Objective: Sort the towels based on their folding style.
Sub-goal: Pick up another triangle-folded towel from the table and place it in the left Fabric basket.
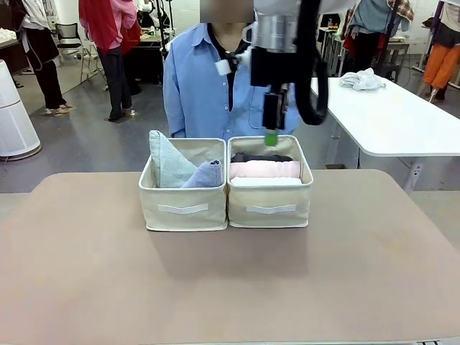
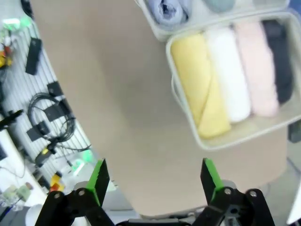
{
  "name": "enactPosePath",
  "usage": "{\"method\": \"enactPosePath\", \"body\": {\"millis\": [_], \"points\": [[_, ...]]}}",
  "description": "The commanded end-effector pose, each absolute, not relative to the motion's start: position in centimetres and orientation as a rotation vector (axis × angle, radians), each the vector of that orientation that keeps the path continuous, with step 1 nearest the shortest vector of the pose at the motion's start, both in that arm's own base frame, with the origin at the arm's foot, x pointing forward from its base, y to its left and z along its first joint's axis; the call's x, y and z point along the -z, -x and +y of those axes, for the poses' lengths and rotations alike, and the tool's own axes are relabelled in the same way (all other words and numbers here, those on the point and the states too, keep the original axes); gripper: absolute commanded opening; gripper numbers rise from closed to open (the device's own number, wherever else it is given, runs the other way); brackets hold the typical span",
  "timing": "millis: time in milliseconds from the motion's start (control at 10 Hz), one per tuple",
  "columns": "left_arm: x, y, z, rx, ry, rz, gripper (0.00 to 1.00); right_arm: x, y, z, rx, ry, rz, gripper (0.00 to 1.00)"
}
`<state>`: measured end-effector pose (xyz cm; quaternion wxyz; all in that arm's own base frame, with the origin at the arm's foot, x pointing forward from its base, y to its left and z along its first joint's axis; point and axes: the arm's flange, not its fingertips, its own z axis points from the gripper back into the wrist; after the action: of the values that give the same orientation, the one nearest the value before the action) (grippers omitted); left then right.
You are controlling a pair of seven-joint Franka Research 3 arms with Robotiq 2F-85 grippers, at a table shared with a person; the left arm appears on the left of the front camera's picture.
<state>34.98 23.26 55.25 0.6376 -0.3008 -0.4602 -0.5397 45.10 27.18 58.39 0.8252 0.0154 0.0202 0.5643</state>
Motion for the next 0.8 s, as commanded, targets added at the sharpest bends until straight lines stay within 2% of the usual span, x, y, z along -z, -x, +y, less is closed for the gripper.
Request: {"method": "enactPosePath", "body": {"millis": [0, 300, 400, 700], "points": [[-55.2, -34.7, 23.1, 1.238, 0.685, -1.083, 1.0, -57.7, -42.5, 23.7, -1.124, -0.085, -0.004, 1.0], [-55.2, -34.7, 23.1, 1.238, 0.685, -1.083, 1.0, -58.6, -41.2, 20.8, -1.094, -0.069, -0.065, 1.0], [-55.2, -34.7, 23.1, 1.238, 0.685, -1.083, 1.0, -58.6, -42.4, 22.0, -1.071, -0.021, -0.045, 1.0], [-55.2, -34.7, 23.1, 1.238, 0.685, -1.083, 1.0, -59.6, -41.5, 20.6, -1.08, -0.071, -0.022, 1.0]]}}
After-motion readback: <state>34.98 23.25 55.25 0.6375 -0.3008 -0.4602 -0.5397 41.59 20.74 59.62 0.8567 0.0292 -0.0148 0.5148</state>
